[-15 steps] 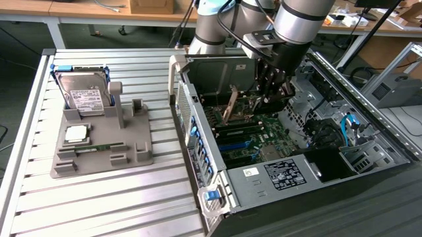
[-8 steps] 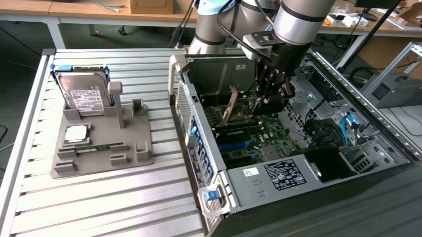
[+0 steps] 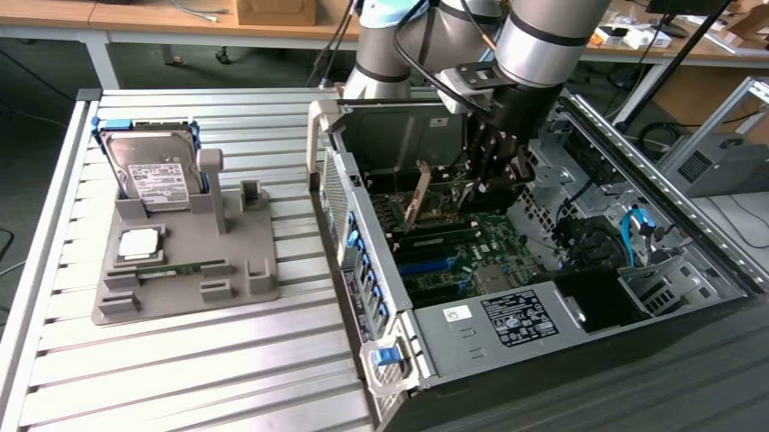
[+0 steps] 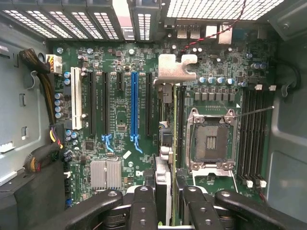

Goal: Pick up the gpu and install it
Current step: 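Insert the gpu into the slot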

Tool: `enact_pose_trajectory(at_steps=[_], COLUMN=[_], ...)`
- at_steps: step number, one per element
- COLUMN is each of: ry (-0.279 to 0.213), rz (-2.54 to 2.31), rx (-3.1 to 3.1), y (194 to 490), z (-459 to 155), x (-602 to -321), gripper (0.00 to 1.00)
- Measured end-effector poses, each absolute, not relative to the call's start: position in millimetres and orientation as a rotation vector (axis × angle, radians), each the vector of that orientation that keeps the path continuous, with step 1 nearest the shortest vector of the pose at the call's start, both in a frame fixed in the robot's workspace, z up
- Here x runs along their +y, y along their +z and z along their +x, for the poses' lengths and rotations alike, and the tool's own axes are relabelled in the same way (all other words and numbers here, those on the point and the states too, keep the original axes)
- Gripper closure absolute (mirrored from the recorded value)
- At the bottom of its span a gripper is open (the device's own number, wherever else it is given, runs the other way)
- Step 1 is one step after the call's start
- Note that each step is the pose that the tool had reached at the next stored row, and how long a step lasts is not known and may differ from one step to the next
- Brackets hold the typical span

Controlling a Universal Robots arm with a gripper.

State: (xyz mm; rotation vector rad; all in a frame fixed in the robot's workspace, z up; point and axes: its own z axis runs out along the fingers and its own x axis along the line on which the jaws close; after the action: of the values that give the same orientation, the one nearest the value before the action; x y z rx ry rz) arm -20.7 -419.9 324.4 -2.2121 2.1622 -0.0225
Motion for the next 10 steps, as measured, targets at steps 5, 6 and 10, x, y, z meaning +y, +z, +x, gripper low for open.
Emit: enact_pose_trajectory(at_steps=[5,6,10], ry=[-0.023,-0.024,-0.025], rz=[-2.213,-2.213,-2.213], rx=[2.163,2.163,2.163], y=[321,320,314], z=[-24,-26,-32], x=[-421,-421,-427], gripper=[0.73,0.73,0.73])
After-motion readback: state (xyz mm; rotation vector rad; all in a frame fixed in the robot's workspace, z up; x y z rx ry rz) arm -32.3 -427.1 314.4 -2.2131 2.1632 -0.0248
